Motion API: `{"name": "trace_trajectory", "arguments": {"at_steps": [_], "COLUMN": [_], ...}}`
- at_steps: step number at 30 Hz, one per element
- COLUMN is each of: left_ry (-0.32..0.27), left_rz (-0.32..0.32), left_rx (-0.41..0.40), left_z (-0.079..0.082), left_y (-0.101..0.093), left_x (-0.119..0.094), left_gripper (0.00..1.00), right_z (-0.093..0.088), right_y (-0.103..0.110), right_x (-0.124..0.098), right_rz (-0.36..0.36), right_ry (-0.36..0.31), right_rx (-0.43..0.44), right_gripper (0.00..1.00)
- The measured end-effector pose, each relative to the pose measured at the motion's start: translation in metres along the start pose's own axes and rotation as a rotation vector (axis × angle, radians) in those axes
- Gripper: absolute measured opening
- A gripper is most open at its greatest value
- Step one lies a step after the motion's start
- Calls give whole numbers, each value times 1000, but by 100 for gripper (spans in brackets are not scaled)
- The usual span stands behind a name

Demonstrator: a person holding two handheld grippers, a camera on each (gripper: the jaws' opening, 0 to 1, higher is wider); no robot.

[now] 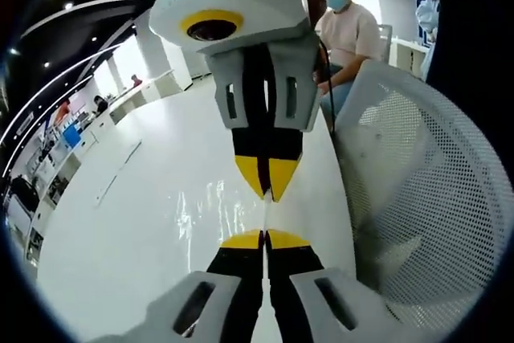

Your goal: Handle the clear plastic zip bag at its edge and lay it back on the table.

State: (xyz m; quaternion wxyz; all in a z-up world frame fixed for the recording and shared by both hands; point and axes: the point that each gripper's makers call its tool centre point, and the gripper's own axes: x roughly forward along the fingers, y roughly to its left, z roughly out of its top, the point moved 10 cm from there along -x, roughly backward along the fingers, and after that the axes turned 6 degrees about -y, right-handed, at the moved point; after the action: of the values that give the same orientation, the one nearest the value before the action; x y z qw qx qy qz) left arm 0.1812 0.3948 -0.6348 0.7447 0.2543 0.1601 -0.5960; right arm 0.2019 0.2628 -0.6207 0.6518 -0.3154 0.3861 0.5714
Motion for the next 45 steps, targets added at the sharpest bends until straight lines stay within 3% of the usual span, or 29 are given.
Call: {"name": "trace_trajectory", "arguments": {"at_steps": [5, 13, 28, 32, 45], "left_ry": [29, 52, 89, 91, 46], "left_rz": [0, -19, -37, -31, -14], "left_rx": [9, 29, 62, 82, 33], "left_z": [1, 4, 5, 4, 6], "left_y": [-2, -5, -6, -5, 4], "left_x": [5, 15, 19, 19, 14], "left_gripper": [0, 10, 0, 0, 0], "right_z": [-1, 2, 2, 1, 2], "right_y": [2, 5, 9, 7, -3], "right_x": [0, 3, 9, 10, 11], "right_rz": [6, 18, 24, 20, 13], "right_ry": [9, 6, 28, 11, -47], "right_rx": [-1, 19, 32, 7, -80], "right_gripper": [0, 0, 0, 0, 0]}}
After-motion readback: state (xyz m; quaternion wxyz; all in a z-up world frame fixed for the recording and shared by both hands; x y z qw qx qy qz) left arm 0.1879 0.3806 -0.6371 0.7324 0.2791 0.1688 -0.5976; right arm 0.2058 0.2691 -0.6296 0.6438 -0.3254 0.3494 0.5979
